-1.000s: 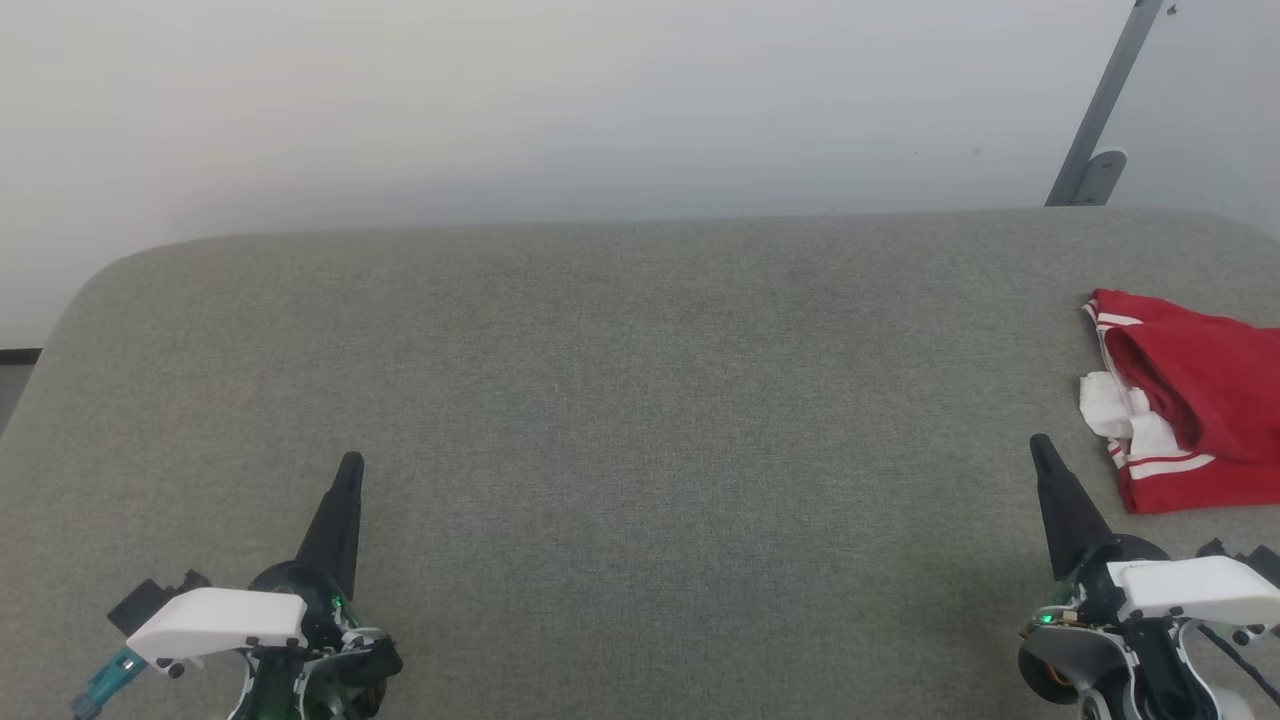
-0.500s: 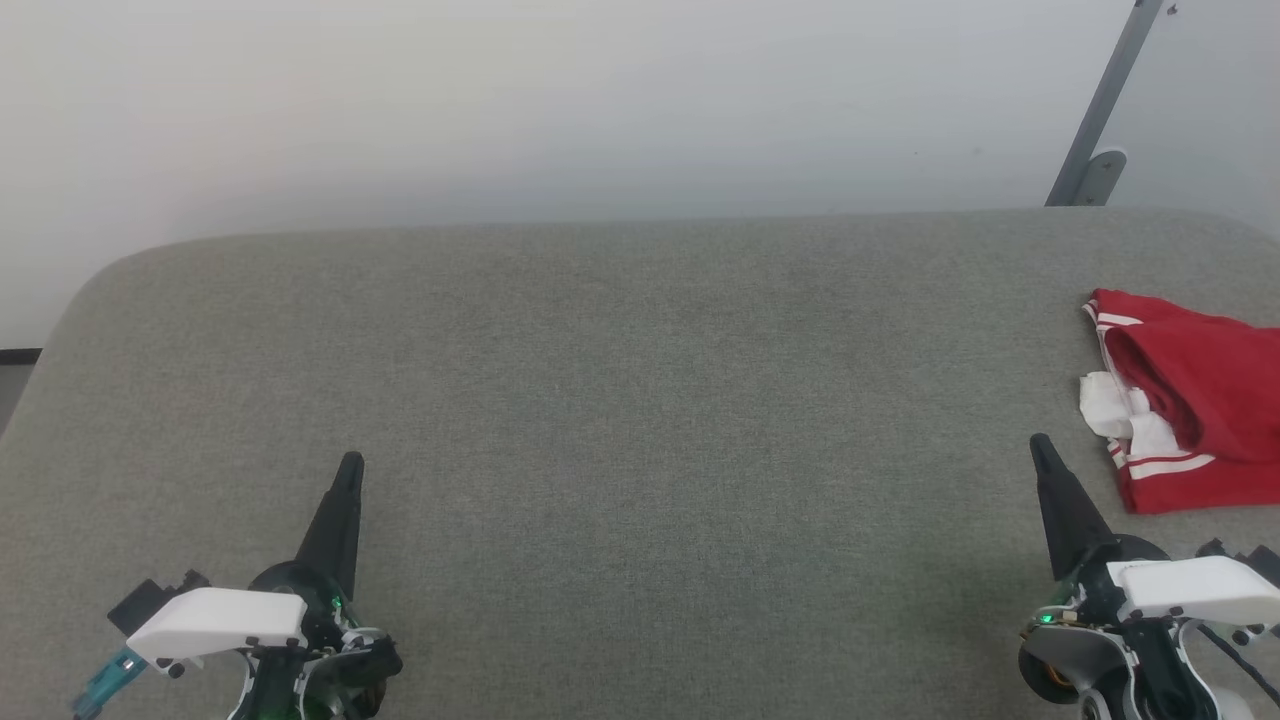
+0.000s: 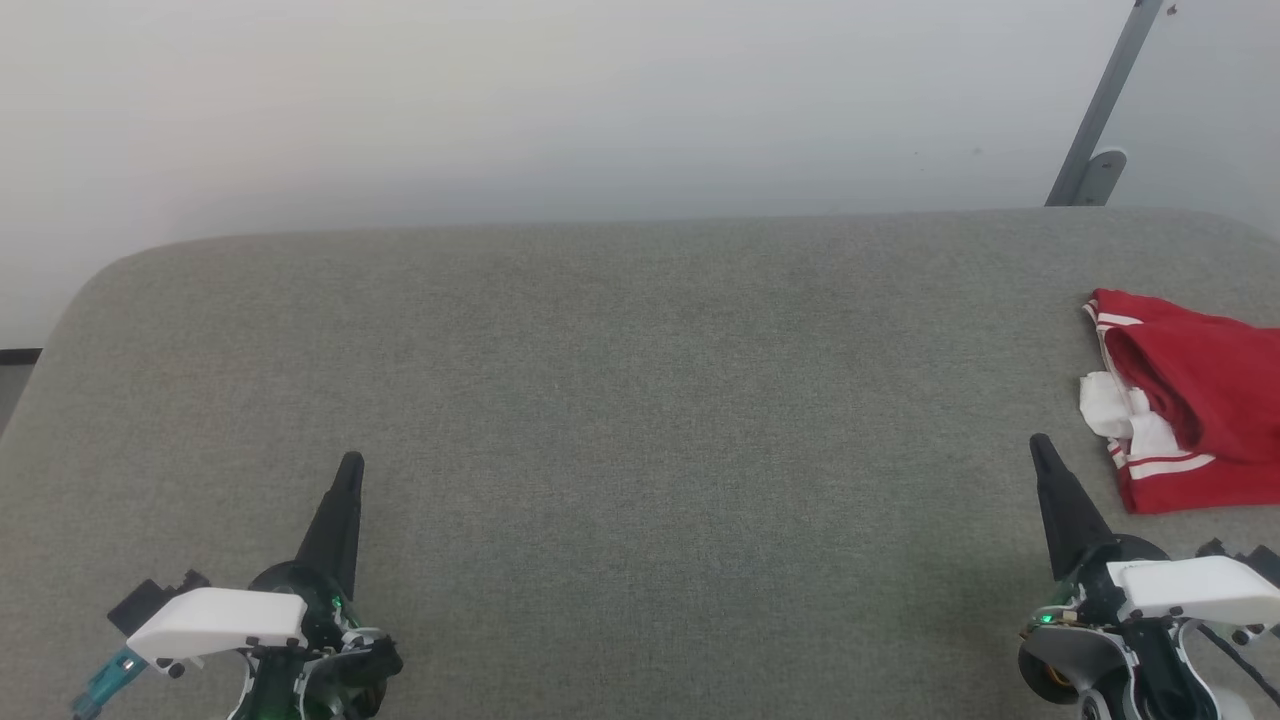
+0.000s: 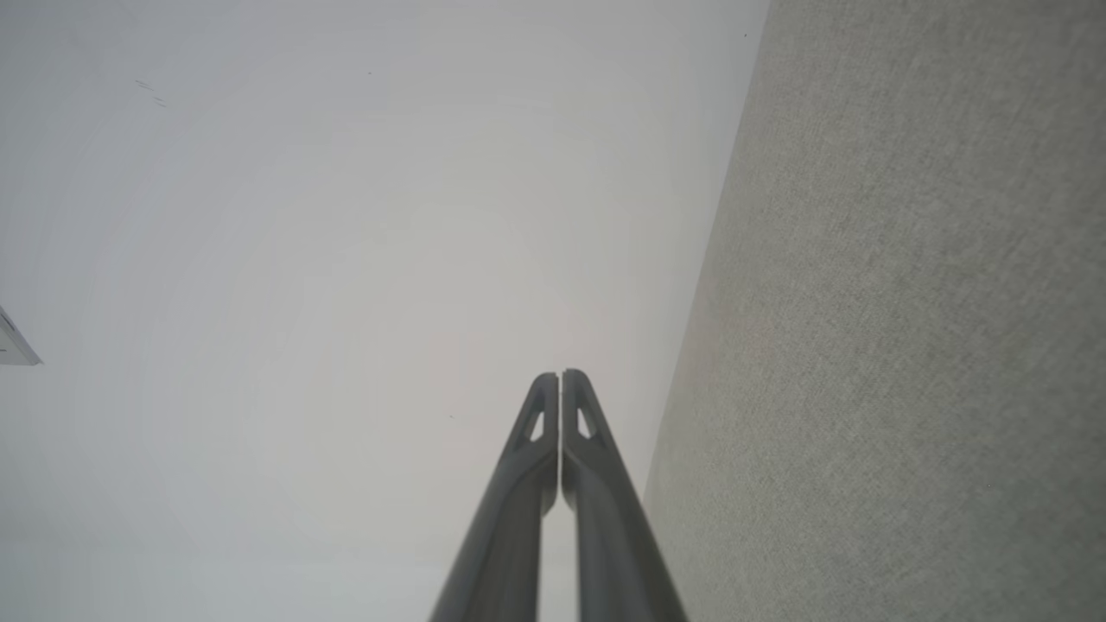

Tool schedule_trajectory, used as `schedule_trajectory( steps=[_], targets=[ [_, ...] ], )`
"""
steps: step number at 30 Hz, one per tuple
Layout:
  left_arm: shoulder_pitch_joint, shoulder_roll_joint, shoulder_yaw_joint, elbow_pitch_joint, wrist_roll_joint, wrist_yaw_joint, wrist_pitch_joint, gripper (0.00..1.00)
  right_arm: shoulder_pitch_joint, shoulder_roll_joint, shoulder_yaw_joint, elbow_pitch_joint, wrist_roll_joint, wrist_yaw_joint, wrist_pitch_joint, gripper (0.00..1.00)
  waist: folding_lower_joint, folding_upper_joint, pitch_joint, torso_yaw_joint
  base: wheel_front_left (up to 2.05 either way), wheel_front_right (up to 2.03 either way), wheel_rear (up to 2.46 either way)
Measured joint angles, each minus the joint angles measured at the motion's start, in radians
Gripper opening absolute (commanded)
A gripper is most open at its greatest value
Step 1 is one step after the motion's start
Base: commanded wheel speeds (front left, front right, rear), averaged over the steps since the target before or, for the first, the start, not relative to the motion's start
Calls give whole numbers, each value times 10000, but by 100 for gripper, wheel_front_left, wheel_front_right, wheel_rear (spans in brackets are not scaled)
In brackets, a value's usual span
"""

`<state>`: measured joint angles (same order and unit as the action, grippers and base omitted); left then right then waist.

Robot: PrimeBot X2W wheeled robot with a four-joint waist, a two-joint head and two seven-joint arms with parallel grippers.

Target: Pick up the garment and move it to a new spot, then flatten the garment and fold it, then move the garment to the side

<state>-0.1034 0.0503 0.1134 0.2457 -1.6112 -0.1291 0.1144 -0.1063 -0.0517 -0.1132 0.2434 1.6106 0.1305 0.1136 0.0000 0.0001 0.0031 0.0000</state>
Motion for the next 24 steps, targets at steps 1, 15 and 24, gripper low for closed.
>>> schedule_trajectory(
  steps=[1, 15, 24],
  targets=[
    [0, 0, 2, 0, 0, 0, 0, 0, 0, 0, -4, 0, 0, 0, 0, 0, 0, 0, 0, 0, 0, 0, 0],
    [0, 0, 0, 0, 0, 0, 0, 0, 0, 0, 0, 0, 0, 0, 0, 0, 0, 0, 0, 0, 0, 0, 0],
    [0, 0, 2, 0, 0, 0, 0, 0, -1, 0, -2, 0, 0, 0, 0, 0, 0, 0, 0, 0, 0, 0, 0]
  ],
)
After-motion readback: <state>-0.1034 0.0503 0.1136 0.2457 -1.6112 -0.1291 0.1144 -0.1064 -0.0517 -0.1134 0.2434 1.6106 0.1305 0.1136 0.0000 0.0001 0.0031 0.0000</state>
